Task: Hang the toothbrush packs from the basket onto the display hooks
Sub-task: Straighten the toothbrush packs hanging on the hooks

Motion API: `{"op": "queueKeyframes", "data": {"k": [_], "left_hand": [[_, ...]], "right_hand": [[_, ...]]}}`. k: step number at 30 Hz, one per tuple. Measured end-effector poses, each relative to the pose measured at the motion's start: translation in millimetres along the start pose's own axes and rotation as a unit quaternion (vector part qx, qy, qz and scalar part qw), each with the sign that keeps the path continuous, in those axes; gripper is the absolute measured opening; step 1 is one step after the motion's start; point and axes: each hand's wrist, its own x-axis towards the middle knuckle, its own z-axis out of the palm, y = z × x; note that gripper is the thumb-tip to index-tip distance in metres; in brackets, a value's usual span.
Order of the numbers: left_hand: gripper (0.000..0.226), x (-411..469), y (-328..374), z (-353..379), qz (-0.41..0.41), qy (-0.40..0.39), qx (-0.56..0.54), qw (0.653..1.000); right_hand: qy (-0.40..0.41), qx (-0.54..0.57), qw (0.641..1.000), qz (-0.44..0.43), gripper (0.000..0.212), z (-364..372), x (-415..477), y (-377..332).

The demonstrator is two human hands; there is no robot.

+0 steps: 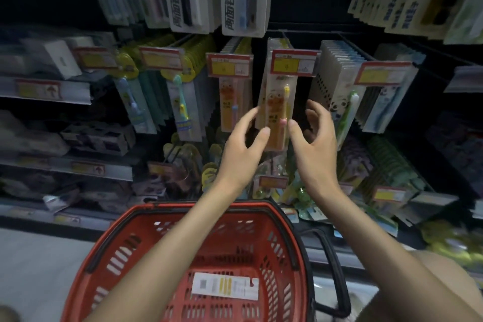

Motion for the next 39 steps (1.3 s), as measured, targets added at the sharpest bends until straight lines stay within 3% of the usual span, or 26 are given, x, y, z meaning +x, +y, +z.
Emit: {"op": "queueKeyframes", "data": {"k": [2,6,10,14,17,21,24,27,31,35,39], "left_hand": [[0.054,-17.3,-4.0,-12.6,-0.004,-0.018,0.029,0.999],[0.053,-58.2,-20.9,-42.0,-0.001,-0.062,0.096,0.993],[0.055,-98.1,-43.7,-78.3,0.001,-0.105,0.216,0.971],[0.059,-133.0,-74.6,-119.0,-0.01,-0.159,0.342,0.926],[0.06,-148.1,-97.4,-142.1,-0.029,-0.197,0.406,0.892],[0.062,-158.8,-123.8,-155.6,-0.042,-0.238,0.467,0.85],[0.06,-167.3,-141.0,-163.6,-0.053,-0.263,0.489,0.83],[0.062,-172.2,-150.2,-171.1,-0.073,-0.28,0.508,0.811],[0.062,-166.5,-153.2,-173.6,-0.076,-0.274,0.514,0.809],[0.061,-156.1,-160.8,-171.2,-0.075,-0.261,0.505,0.819],[0.06,-143.2,-166.6,-161.5,-0.072,-0.269,0.497,0.822]], "right_hand": [[0.007,-0.011,1.0,-0.006,0.051,4.5,-8.0,2.9],[-0.059,-0.047,0.997,-0.032,0.049,9.2,-48.9,12.3],[-0.181,-0.083,0.979,-0.053,0.048,22.1,-91.3,30.7],[-0.301,-0.141,0.941,-0.068,0.042,45.7,-120.7,67.2],[-0.43,-0.244,0.869,-0.036,0.036,76.6,-136.6,109.3],[-0.591,-0.405,0.697,0.015,0.041,130.1,-168.1,181.6],[-0.632,-0.5,0.592,0.004,0.049,154.4,-188.3,230.4],[-0.637,-0.552,0.537,-0.001,0.056,165.2,-202.6,265.7],[-0.638,-0.566,0.521,-0.03,0.053,171.5,-216.3,292.5],[-0.622,-0.565,0.54,-0.042,0.046,170.6,-220.5,299.4],[-0.616,-0.55,0.564,-0.01,0.024,166.2,-212.7,289.1]]}}
